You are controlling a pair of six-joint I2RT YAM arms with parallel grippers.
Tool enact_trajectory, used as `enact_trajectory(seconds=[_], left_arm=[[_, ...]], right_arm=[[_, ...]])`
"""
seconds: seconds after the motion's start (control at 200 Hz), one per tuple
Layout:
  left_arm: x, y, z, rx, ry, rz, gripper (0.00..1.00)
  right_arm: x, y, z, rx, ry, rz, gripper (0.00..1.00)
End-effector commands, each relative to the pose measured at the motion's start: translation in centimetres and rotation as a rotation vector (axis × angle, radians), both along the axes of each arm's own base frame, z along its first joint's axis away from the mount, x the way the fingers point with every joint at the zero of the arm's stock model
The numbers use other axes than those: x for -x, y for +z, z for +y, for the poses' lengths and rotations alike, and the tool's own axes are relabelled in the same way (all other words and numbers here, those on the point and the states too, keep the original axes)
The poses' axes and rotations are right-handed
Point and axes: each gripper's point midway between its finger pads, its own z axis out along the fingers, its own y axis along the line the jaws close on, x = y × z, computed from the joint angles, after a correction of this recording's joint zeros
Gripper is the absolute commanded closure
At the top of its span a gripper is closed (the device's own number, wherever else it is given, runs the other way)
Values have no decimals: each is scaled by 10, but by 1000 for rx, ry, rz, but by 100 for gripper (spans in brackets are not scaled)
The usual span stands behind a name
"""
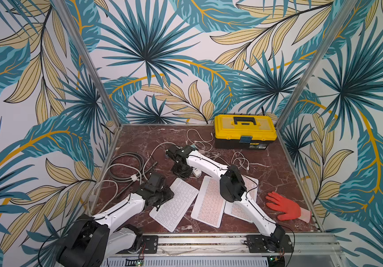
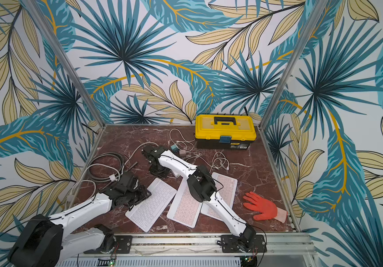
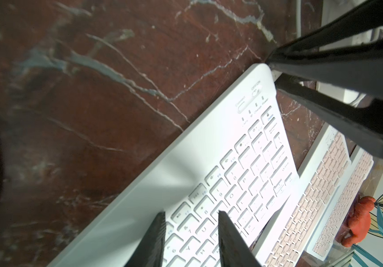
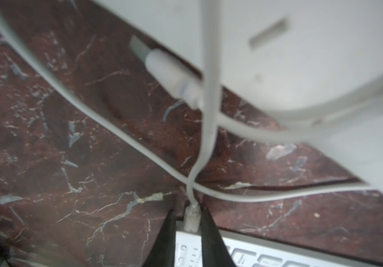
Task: Unplug the wireless keyboard
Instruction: Remove the power cord from the keyboard.
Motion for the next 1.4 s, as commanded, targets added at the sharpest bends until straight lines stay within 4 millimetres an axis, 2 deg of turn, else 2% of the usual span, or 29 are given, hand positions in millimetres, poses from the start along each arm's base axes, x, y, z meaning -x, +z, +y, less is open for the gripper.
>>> enact_trajectory(seconds=[0.0, 0.12, 0.26, 0.476, 0.571, 0.706, 0.876, 1.076, 1.242, 1.397], left_arm=[[5, -9, 9, -41, 15, 3, 60], [4, -11, 11, -33, 40, -14, 59], [5, -13, 11, -34, 46, -17, 59], [19, -29, 14, -45, 51, 40, 60], [27, -36, 16, -44, 58, 76, 60], [28, -41, 17, -58, 54, 93, 60], [23, -43, 6, -58, -10, 132, 60], [16, -37, -10, -82, -152, 149, 62], [18, -24, -22, -182, -319, 129, 62], [25, -12, -34, -303, -482, 74, 58]], right_arm=[[22, -32, -16, 87, -13, 109, 87], [39, -48, -33, 155, -21, 178, 92], [42, -59, -48, 212, -54, 212, 94], [11, -50, -59, 216, -187, 120, 96], [-2, -42, -58, 207, -199, 59, 96], [-22, -40, -44, 175, -39, -19, 97], [-26, -38, -52, 234, 87, -55, 97], [-29, -36, -54, 243, 137, -81, 97], [-26, -43, -45, 183, 109, -72, 97], [-22, -46, -36, 120, 95, -56, 97]])
